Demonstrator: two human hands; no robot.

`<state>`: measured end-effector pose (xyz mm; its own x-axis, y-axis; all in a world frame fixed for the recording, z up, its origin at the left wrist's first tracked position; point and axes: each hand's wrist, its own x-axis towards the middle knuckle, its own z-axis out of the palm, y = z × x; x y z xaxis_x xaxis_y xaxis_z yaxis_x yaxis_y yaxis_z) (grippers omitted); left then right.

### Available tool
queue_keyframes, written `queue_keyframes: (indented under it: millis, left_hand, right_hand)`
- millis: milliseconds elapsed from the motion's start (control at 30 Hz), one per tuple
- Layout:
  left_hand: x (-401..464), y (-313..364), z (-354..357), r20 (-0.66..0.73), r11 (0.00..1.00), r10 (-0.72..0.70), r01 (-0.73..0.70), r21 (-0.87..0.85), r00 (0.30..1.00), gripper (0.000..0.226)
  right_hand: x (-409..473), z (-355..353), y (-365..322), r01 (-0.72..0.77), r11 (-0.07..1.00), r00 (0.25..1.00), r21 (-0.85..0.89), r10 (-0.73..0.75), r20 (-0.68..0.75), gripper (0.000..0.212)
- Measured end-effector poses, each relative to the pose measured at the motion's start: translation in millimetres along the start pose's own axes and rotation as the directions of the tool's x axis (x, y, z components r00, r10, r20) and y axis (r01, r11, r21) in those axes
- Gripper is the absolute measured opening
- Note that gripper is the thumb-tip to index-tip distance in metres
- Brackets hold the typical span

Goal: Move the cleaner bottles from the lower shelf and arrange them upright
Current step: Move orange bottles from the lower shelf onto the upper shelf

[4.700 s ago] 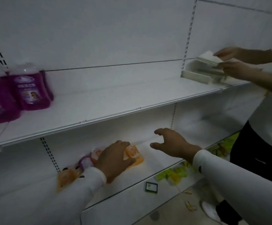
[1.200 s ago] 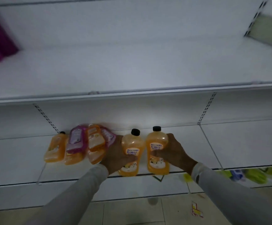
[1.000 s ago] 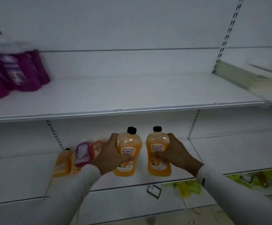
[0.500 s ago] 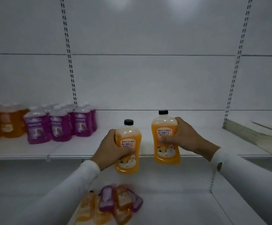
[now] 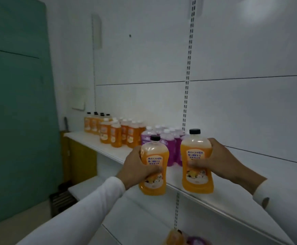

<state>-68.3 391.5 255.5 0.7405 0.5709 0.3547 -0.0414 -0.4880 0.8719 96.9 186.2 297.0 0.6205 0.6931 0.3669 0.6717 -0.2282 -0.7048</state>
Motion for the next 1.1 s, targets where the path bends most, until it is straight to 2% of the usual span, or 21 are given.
queue_keyframes:
  millis: [133,233,333,400,467,667,800,1100]
  left_hand:
    - [0.5,-24.2,-67.9,-0.134,0.997,-0.045,0.054,0.06,0.99,0.07]
    - [2.0,-49.5,-126.9,-0.239,0.992,-0.076,0.097,0.079,0.968,0.069]
    - [9.0,-80.7,-187.8,-0.324,0.989,-0.087,0.121,0.084,0.942,0.064]
    - [18.9,-104.7,-230.1,-0.362,0.987,-0.097,0.135,0.082,0.927,0.064]
    - [32.9,-127.3,-272.2,-0.391,0.987,-0.103,0.144,0.078,0.915,0.067]
    - [88.5,-184.0,-376.1,-0.422,0.984,-0.127,0.168,0.062,0.898,0.064]
    - [140.8,-222.6,-422.2,-0.425,0.984,-0.133,0.172,0.054,0.895,0.062]
    - [304.8,-332.5,-482.5,-0.382,0.988,-0.09,0.131,0.083,0.92,0.064]
  right_hand:
    - [53.3,66.8,-24.8,0.102,0.992,0.984,0.079,-0.112,0.136,0.066]
    - [92.6,130.1,-55.1,0.177,0.972,0.955,0.154,-0.208,0.213,0.049]
    - [135.0,196.7,-84.1,0.227,0.957,0.921,0.18,-0.271,0.28,0.056]
    - [164.5,240.7,-102.3,0.251,0.948,0.901,0.195,-0.303,0.31,0.068]
    - [194.7,280.9,-122.8,0.251,0.946,0.898,0.208,-0.307,0.314,0.075]
    - [281.0,380.9,-178.7,0.241,0.941,0.916,0.236,-0.301,0.267,0.076]
    - [336.4,431.7,-200.4,0.222,0.948,0.913,0.228,-0.284,0.293,0.076]
    - [487.2,528.7,-185.6,0.2,0.965,0.961,0.169,-0.227,0.158,0.081]
